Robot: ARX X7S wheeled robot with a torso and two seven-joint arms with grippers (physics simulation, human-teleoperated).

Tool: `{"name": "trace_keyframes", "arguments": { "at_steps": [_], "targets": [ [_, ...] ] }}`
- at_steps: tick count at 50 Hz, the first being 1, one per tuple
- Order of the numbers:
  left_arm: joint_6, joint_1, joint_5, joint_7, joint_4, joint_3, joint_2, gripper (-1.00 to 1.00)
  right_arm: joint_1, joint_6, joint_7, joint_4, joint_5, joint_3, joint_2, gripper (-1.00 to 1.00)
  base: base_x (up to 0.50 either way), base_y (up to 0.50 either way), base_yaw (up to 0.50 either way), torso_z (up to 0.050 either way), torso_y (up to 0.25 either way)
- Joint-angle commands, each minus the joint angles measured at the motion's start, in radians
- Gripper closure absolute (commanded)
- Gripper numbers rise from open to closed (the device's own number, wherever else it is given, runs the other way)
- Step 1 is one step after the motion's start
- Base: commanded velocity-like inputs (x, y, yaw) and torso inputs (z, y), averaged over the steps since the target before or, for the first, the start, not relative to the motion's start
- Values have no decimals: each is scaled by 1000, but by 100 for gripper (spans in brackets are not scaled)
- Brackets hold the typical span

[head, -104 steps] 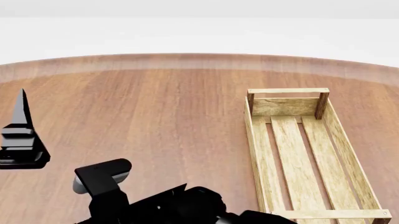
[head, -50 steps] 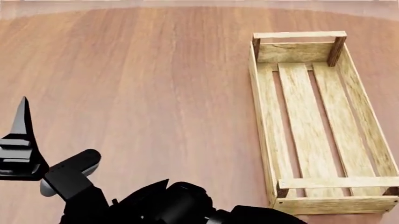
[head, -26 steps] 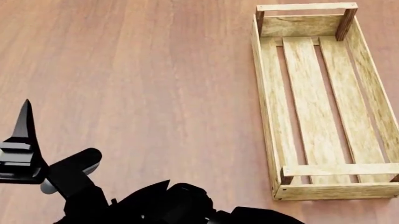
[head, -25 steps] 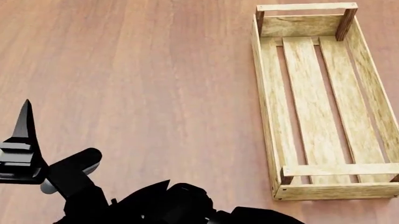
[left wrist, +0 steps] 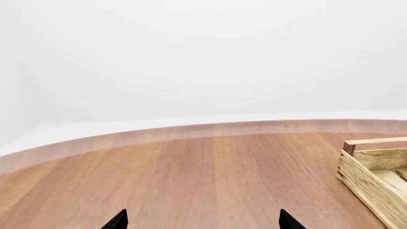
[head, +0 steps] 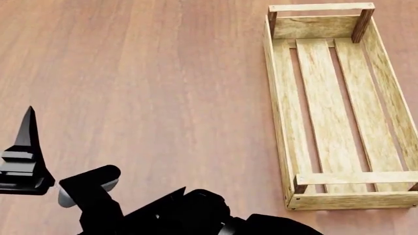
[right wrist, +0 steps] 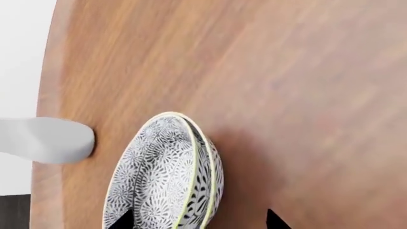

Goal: Stack the right bowl on the left bowl and place them in the tray.

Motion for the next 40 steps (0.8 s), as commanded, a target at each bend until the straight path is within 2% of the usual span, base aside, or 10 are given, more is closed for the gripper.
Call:
{"name": "trace_keyframes", "arguments": {
  "at_steps": [1, 21, 34, 37, 38, 40],
  "targets": [
    [14, 9, 2, 3, -7, 10, -6, -100, -4, 31, -32, -6, -20, 0, 0, -100, 0, 0, 0, 0, 0],
    [41, 21, 31, 0, -10, 38, -25, -100, -4, -19, -53, -37, -95, 5, 0, -100, 0, 0, 0, 0, 0],
    [46, 26, 35, 1, -3, 54, -38, -100, 3, -41, -57, -69, -131, 7, 0, -100, 0, 0, 0, 0, -250],
    [71, 37, -4, 24, -3, 23, -25, -100, 0, -67, -54, -71, -154, 9, 0, -100, 0, 0, 0, 1, -141],
    [62, 33, 0, 18, -3, 28, -28, -100, -1, -80, -39, -66, -147, 11, 0, 100, 0, 0, 0, 0, 0],
    [73, 37, 14, 19, -8, 39, -30, -100, -5, -84, -64, -74, -180, 9, 0, 100, 0, 0, 0, 0, 0]
  ]
}}
